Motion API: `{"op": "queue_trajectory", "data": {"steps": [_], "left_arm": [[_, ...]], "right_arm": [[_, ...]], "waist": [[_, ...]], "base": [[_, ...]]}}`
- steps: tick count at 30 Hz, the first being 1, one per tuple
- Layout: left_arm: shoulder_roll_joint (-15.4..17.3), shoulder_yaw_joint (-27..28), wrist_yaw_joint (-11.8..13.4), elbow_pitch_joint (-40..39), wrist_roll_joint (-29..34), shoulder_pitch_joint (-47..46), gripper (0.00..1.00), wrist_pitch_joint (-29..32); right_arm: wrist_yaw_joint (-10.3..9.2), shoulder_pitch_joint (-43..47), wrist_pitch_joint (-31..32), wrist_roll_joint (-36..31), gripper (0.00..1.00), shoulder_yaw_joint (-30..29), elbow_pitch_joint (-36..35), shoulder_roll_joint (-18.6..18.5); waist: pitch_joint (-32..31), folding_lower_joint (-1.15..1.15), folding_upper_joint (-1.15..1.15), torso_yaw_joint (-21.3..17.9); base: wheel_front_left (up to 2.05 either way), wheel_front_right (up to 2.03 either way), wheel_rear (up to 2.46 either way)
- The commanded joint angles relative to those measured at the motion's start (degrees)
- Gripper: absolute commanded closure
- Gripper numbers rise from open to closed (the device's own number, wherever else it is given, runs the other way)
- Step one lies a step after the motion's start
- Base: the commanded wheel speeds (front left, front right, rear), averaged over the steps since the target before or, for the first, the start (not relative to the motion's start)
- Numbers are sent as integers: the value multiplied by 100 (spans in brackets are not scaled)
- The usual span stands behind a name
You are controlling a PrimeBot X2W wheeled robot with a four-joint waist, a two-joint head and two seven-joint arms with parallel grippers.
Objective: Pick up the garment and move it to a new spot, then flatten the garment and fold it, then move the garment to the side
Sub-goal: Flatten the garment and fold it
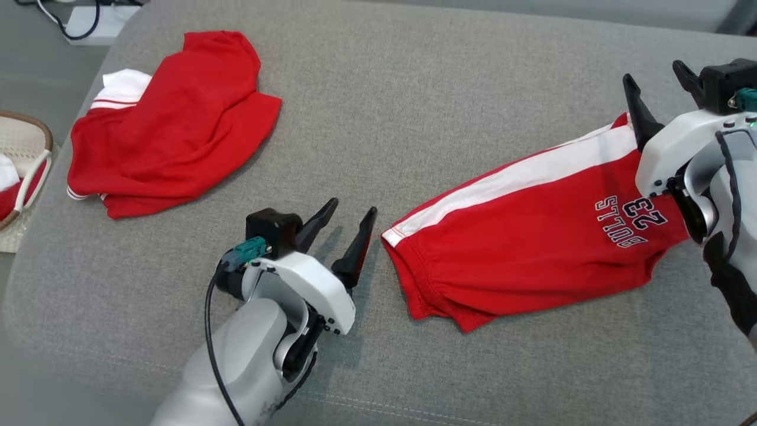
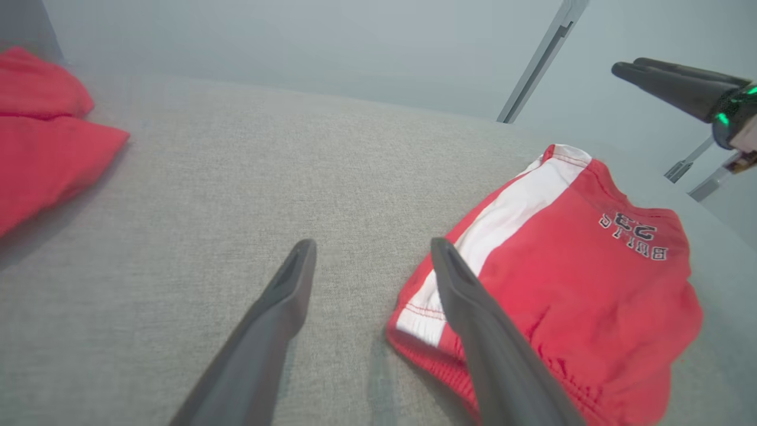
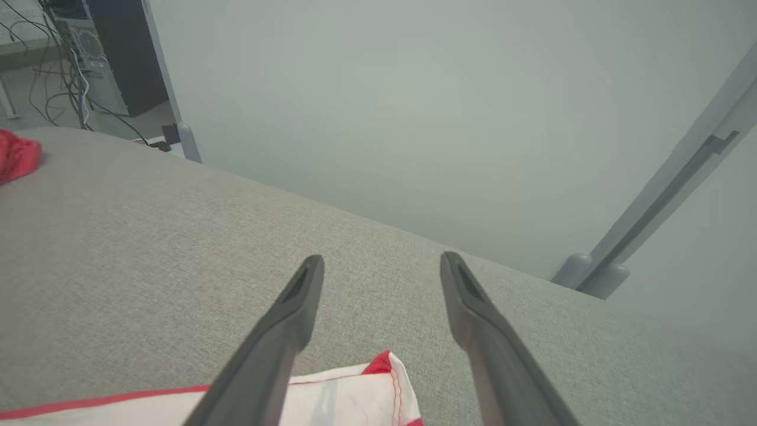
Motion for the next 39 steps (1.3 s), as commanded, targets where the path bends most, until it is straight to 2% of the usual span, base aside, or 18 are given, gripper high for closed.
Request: {"op": "queue_trajectory", "data": {"steps": [1,2,3,7,14,21,29,35,39], "left_arm": [[150,153,34,-98,29,-11,0,-76],[202,454,224,-342,280,251,0,-76],[226,612,303,-489,402,399,0,-76],[290,1152,470,-1063,838,1029,0,-76],[273,2015,587,-2192,1679,2038,0,-76],[80,2585,474,-2774,2223,2814,0,-76],[-84,2837,336,-3096,2726,3308,0,-76],[-147,2882,270,-3127,2816,3407,0,-76],[-171,2876,234,-3156,2920,3397,0,-76]], "right_arm": [[18,171,-74,-36,0,46,-81,-3],[18,522,-74,-134,0,-208,-527,-42],[18,726,-75,-187,0,-354,-739,-44],[18,1559,-75,-475,0,-878,-1493,48],[18,2845,-76,-941,0,-1752,-2863,433],[18,3973,-76,-1221,0,-2338,-3788,802],[18,4838,-76,-1172,0,-2854,-4210,946],[18,5093,-76,-1061,0,-3149,-4323,980],[18,5158,-76,-739,0,-3297,-4207,1050]], "waist": [[-141,0,0,-45],[-322,0,0,-78],[-413,0,0,-98],[-753,0,0,-185],[-1096,0,0,-381],[-1415,0,0,-573],[-1594,0,0,-687],[-1573,0,0,-663],[-1529,0,0,-617]], "base": [[0,0,0],[0,0,0],[0,0,0],[0,0,0],[0,0,0],[0,0,0],[0,0,0],[0,0,0],[0,0,0]]}}
